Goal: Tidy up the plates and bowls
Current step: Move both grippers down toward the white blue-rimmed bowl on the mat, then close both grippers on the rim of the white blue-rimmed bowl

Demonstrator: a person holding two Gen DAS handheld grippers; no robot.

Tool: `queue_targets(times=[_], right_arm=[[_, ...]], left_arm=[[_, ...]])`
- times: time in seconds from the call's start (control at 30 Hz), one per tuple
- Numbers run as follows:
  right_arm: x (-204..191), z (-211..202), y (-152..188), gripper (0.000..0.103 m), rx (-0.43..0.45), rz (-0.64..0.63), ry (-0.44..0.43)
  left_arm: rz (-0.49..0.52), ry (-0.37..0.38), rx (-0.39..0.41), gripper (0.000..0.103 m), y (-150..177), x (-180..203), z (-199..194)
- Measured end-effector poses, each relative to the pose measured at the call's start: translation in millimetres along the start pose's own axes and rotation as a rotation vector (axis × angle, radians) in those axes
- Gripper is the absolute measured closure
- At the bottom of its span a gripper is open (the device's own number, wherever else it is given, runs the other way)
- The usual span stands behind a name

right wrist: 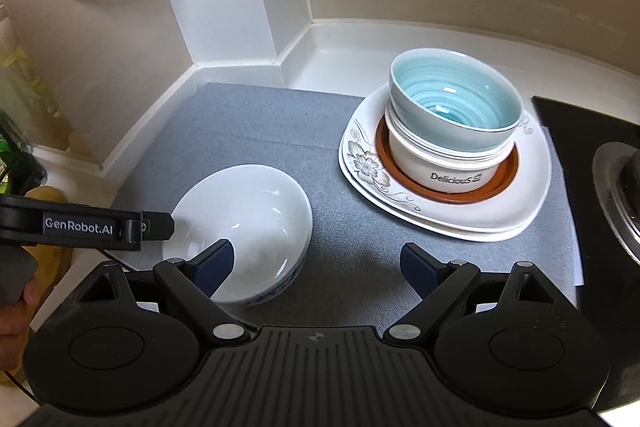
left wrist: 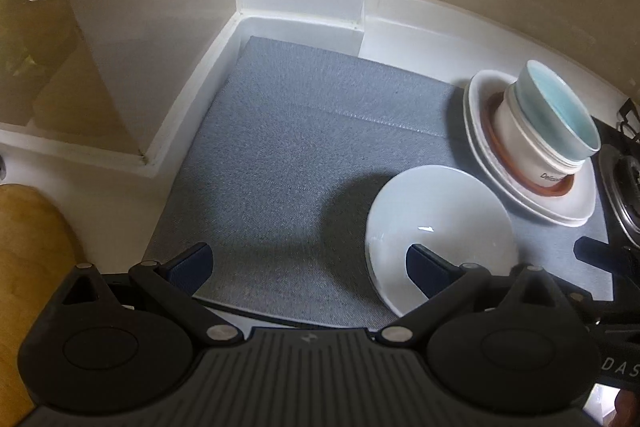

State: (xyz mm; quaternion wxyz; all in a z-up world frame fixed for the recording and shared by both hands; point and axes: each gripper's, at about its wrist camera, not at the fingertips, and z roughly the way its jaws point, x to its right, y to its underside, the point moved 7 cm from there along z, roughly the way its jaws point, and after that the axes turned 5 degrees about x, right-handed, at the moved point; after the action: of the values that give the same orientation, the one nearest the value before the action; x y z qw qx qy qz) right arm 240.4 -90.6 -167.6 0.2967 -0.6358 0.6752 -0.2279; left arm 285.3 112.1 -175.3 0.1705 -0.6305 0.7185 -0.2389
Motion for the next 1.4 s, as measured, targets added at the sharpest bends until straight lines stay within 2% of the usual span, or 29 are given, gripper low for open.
queue_targets(times=[0.37, 0.63, 0.9, 1.17, 1.23, 1.27, 1.3, 1.33, 1.37, 1.4], right_arm=[[6.0, 48.6, 6.0, 0.012, -0.091, 0.020, 0.035], [8.9, 64.2, 18.1, 0.012, -0.135, 0.027, 0.051], [16.9, 73.4, 18.2, 0.012, -0.141, 0.034, 0.069], [17.8, 71.1, 16.8, 0.012, -0.131, 0.029, 0.074], [17.0, 69.9, 16.7, 0.015, -0.127, 0.020, 0.074], [16.3, 69.4, 17.1, 0.017, -0.123, 0.016, 0.068], [14.4, 68.2, 16.9, 0.028, -0.117, 0.012, 0.055], [11.5, 64.8, 16.8, 0.047, -0.105, 0.010, 0.022], [6.7, 62.4, 16.0, 0.056, -0.091, 0.005, -0.017], [2.1, 60.6, 15.3, 0.069, -0.082, -0.005, -0.039]], left_arm=[[0.031, 0.002, -0.070, 0.000, 3.4, 6.0, 39.5], [0.063, -0.019, -0.113, 0.000, 7.6, 5.8, 57.3], [0.102, -0.014, -0.104, 0.000, 10.9, 11.8, 60.2], [0.094, -0.022, -0.117, 0.000, 8.7, 14.7, 61.0], [0.107, -0.024, -0.114, 0.001, 7.7, 16.1, 60.2], [0.121, -0.018, -0.106, 0.004, 6.7, 17.9, 58.2], [0.137, 0.010, -0.095, 0.017, 5.1, 21.5, 55.1], [0.140, 0.059, -0.087, 0.043, 3.3, 25.7, 50.9], [0.121, 0.109, -0.094, 0.059, 2.1, 28.7, 47.2], [0.090, 0.151, -0.109, 0.086, 1.3, 30.3, 45.2]])
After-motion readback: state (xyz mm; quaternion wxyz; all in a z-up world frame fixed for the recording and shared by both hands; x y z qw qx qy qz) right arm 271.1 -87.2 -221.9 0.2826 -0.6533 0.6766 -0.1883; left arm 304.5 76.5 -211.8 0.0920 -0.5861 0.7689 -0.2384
